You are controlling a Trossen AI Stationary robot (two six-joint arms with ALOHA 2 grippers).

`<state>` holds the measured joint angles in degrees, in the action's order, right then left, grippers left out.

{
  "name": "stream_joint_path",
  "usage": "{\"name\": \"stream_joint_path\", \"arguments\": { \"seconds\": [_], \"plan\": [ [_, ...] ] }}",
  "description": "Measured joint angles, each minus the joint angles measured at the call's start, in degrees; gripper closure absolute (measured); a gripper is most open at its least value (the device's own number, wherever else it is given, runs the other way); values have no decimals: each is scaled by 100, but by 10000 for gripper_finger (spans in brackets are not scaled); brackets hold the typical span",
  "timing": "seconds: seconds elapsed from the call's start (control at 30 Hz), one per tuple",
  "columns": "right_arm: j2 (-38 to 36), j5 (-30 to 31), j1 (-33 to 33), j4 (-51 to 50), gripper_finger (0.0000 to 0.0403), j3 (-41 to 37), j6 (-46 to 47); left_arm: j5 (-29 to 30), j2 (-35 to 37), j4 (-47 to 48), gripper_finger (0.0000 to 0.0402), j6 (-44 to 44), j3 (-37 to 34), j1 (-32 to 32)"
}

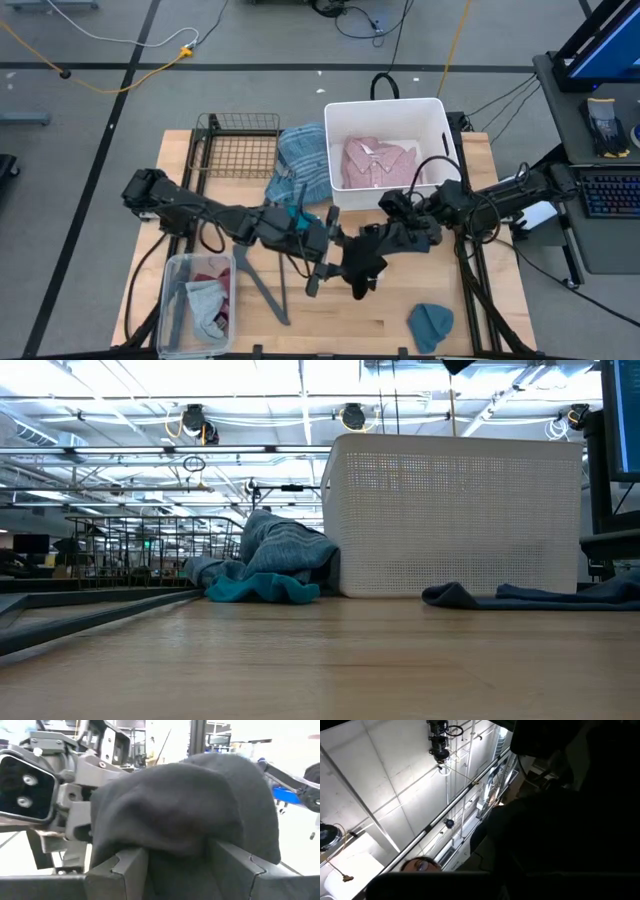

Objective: Pick & Place Cloths
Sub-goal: Put the black boxers into the transparent bin

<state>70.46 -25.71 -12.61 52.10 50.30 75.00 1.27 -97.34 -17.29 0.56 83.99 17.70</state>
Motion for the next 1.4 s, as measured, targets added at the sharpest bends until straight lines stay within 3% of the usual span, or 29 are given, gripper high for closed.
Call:
{"name": "stream_joint_path", "arguments": {
  "seconds": [0.5, 0.6, 0.8, 0.87, 1.07, 1.4],
  "plan": [
    [188, -207, 361, -262, 403, 0, 85, -353, -23, 72, 207, 238, 0, -208],
    [250, -213, 399, -202, 403, 0, 87, -398, -21, 98, 240, 297, 0, -238],
    [251, -175, 429, -202, 403, 0, 85, -475, -21, 109, 369, 296, 0, -296],
    [252, -156, 430, -212, 403, 0, 81, -543, -21, 113, 390, 314, 0, -311],
    [254, -270, 432, -201, 401, 0, 72, -691, -21, 109, 397, 318, 0, -311],
    [258, -442, 432, -5, 363, -7, 81, -943, -19, 67, 400, 552, 0, -256]
  ]
}}
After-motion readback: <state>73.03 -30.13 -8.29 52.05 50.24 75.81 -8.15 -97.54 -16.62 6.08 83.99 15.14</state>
